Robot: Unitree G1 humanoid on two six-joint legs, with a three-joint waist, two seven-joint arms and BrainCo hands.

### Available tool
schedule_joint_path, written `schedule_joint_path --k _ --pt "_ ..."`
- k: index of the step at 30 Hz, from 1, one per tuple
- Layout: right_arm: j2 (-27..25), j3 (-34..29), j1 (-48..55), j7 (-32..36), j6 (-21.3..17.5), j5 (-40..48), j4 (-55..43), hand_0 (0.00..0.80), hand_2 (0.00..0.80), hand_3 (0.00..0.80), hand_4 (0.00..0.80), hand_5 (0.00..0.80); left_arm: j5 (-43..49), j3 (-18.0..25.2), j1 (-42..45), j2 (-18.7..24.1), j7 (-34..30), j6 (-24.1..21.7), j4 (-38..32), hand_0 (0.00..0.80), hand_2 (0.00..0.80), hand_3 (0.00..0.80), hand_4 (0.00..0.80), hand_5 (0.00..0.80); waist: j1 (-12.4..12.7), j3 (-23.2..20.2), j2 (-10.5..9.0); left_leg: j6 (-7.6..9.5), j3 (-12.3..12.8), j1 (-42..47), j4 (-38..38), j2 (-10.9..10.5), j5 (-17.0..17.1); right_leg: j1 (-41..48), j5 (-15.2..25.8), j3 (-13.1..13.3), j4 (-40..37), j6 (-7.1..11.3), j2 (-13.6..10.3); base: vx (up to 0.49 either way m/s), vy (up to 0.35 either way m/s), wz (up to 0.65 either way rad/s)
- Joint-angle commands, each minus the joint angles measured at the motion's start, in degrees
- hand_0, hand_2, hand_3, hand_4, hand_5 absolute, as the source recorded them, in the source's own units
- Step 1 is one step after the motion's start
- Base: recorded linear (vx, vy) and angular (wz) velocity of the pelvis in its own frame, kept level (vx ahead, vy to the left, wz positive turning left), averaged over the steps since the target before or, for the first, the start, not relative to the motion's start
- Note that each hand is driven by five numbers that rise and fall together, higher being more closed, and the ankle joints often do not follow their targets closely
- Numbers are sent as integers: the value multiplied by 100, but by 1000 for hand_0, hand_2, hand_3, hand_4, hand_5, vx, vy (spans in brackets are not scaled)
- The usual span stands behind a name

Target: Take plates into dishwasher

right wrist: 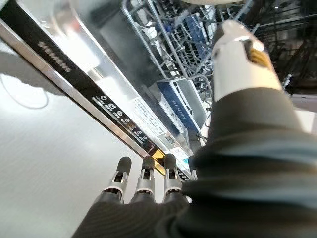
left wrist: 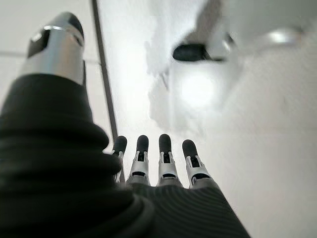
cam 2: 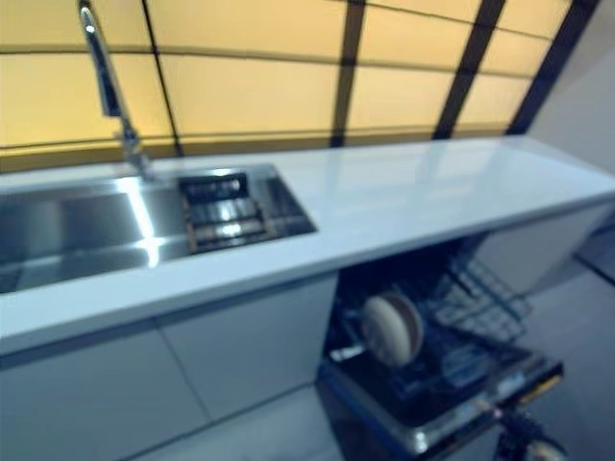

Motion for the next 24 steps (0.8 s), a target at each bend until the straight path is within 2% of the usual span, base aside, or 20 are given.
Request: schedule_joint_path --k 1,2,4,5,6,11,17,21,24 --pt "-342 -26 -146 -312 -386 174 44 0 0 0 0 0 14 -6 -335 105 89 -166 155 0 0 0 0 0 96 75 168 204 -216 287 152 -11 -392 -818 796 172 962 -72 11 -138 -352 -29" --pt "-201 -21 -130 -283 -515 241 236 0 0 0 0 0 -69 -26 -378 166 65 -144 111 0 0 0 0 0 100 99 159 188 -255 280 151 72 -403 -916 1266 399 880 64 -433 -76 -365 -37" --pt "-35 8 -120 -71 -518 433 438 0 0 0 0 0 -109 -39 -409 215 39 -141 100 0 0 0 0 0 113 147 168 163 -284 286 157 192 -420 -994 1486 536 884 150 -664 -68 -337 -29" --pt "75 45 -105 15 -574 523 530 0 0 0 0 0 -165 -54 -453 257 18 -157 134 0 0 0 0 0 131 170 200 144 -342 237 182 317 -383 -936 1217 621 795 147 -564 -71 -343 -1" --pt "119 86 -93 126 -628 569 643 0 0 0 0 0 -254 -85 -518 291 12 -210 220 0 0 0 0 0 152 172 188 99 -390 176 227 425 -365 -819 988 564 618 125 -475 -66 -361 21" --pt "277 109 -6 273 -521 935 1038 0 0 0 0 0 -169 51 -541 176 -76 -367 297 0 0 0 0 0 254 157 98 -192 -319 56 258 830 -193 -532 688 277 181 206 -342 -20 -247 27" --pt "155 -173 134 405 -536 912 1581 0 0 0 0 0 -105 37 -284 59 -35 -432 256 0 0 0 0 0 273 159 171 -385 -313 52 87 920 -14 -314 647 149 -112 133 -259 10 -74 14" --pt "162 -245 199 614 -737 1018 1885 0 0 0 0 0 -188 90 -330 116 -105 -463 217 0 0 0 0 0 245 214 224 -405 -344 -19 75 903 14 -357 625 123 -103 117 -261 -43 -41 1" --pt "245 -270 198 760 -857 1292 2061 0 0 0 0 0 -615 156 -435 156 -262 -395 97 0 0 0 0 0 233 318 269 -406 -374 -113 77 886 36 -473 586 130 -8 112 -281 -116 -71 0"
